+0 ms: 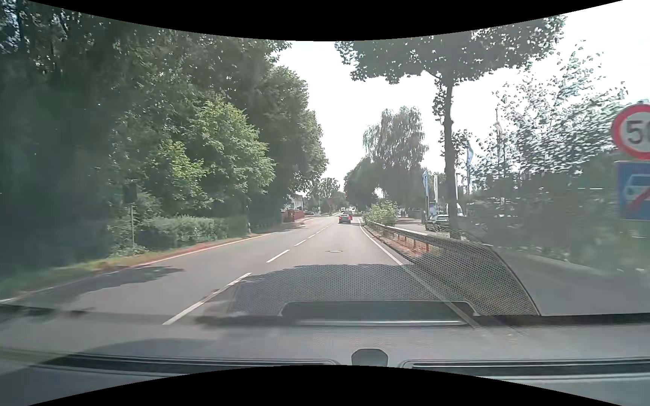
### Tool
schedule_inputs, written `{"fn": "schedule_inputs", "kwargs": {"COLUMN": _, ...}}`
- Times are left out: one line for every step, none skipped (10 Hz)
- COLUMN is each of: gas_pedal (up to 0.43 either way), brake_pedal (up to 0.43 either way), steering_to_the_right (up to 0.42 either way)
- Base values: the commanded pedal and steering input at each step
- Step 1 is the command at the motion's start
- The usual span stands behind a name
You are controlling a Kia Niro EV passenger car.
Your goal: Follow the waypoints while adhering to traffic rules and regulations
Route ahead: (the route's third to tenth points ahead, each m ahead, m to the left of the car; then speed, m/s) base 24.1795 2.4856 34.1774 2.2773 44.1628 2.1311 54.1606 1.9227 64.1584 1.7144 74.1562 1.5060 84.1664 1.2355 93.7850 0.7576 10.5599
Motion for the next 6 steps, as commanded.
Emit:
{"fn": "schedule_inputs", "kwargs": {"gas_pedal": 0.0, "brake_pedal": 0.0, "steering_to_the_right": -0.001}}
{"fn": "schedule_inputs", "kwargs": {"gas_pedal": 0.0, "brake_pedal": 0.0, "steering_to_the_right": 0.0}}
{"fn": "schedule_inputs", "kwargs": {"gas_pedal": 0.0, "brake_pedal": 0.0, "steering_to_the_right": 0.0}}
{"fn": "schedule_inputs", "kwargs": {"gas_pedal": 0.0, "brake_pedal": 0.0, "steering_to_the_right": 0.0}}
{"fn": "schedule_inputs", "kwargs": {"gas_pedal": 0.0, "brake_pedal": 0.0, "steering_to_the_right": 0.0}}
{"fn": "schedule_inputs", "kwargs": {"gas_pedal": 0.0, "brake_pedal": 0.0, "steering_to_the_right": -0.001}}
